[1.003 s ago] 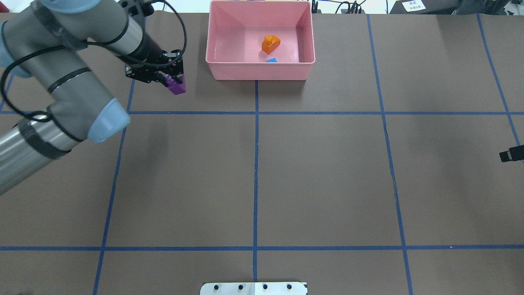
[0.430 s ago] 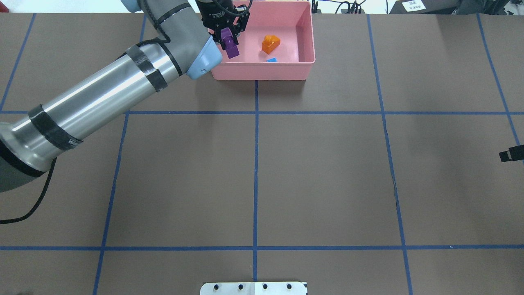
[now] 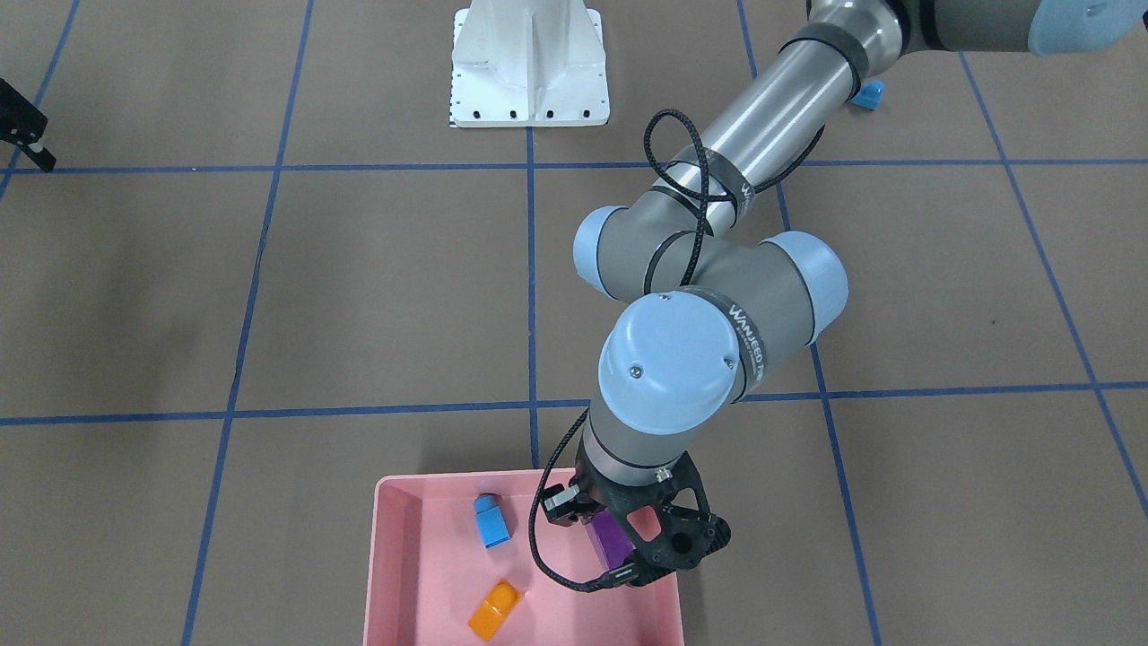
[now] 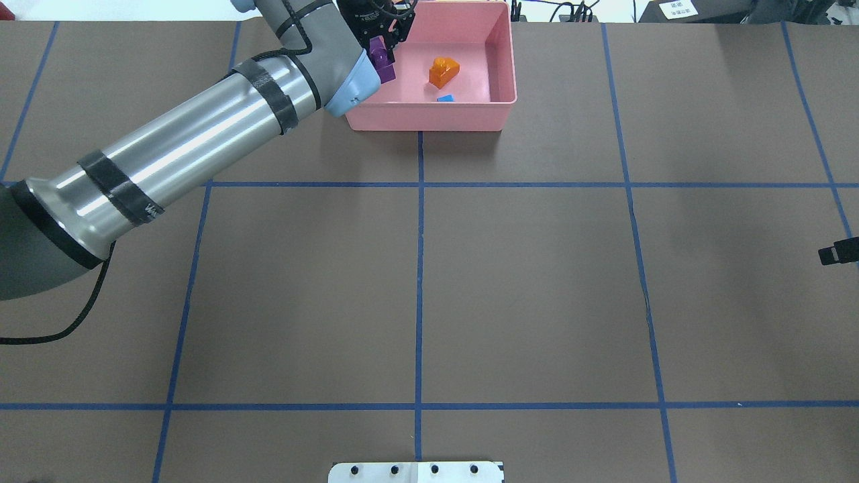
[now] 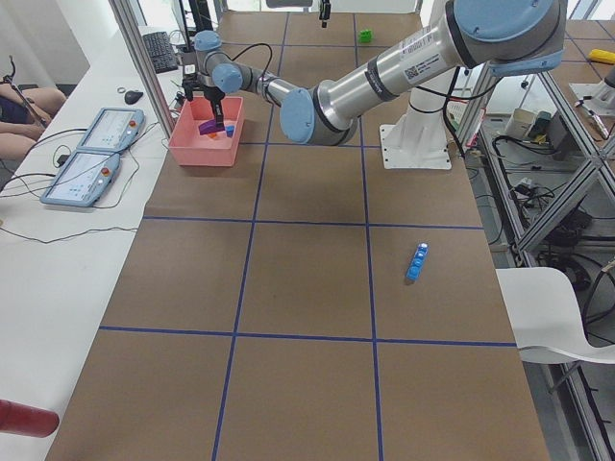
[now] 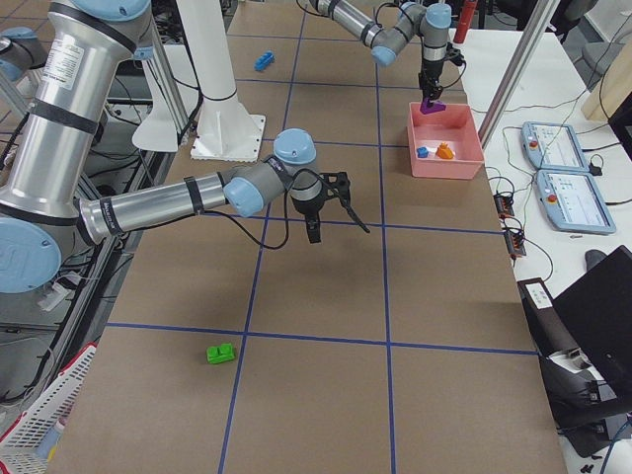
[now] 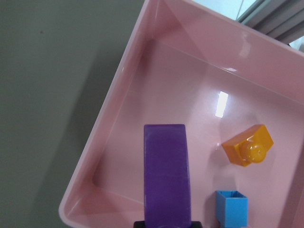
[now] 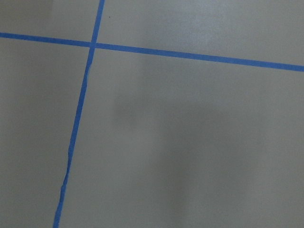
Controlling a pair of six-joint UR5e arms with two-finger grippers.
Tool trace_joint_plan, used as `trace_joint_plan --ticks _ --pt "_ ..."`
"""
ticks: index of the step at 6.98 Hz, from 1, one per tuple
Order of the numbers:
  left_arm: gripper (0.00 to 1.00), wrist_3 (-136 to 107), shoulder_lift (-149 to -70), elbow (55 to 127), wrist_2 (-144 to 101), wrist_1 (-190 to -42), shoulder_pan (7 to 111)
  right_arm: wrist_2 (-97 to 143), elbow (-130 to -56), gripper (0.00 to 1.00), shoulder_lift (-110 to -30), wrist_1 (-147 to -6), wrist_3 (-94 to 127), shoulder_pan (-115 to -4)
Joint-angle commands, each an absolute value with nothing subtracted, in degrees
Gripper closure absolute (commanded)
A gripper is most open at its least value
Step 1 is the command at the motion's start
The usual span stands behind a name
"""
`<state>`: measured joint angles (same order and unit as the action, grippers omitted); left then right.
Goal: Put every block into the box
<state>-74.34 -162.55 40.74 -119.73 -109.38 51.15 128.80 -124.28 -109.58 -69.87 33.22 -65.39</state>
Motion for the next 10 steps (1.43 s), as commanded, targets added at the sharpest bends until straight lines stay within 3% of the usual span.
trace_joint_plan --ticks 1,2,3,6,8,10 --pt "0.00 -71.8 -163.1 40.1 -120.1 -110.2 51.2 128.8 -124.3 0.00 -109.5 -69.9 33.2 -65.4" --pt "0.00 -71.5 -162.9 42.6 -120.8 -110.1 51.0 128.8 -124.2 0.00 -109.6 -69.8 33.2 -65.4" --pt "0.00 -70.7 -159.4 49.5 -125.3 -109.3 51.2 128.8 -124.2 0.00 -110.2 -69.9 33.2 -65.5" --pt "0.00 -64.0 -136.7 76.4 -128.9 -109.0 53.3 128.0 -124.1 0.00 -116.6 -65.8 32.9 -65.6" --pt "0.00 -47.9 -119.9 93.2 -128.8 -99.9 54.8 128.0 -121.7 0.00 -123.8 -56.6 29.2 -66.0" --pt "0.00 -33.2 -109.0 101.2 -128.8 -94.8 57.4 128.0 -115.4 0.00 -129.4 -44.7 28.0 -66.5"
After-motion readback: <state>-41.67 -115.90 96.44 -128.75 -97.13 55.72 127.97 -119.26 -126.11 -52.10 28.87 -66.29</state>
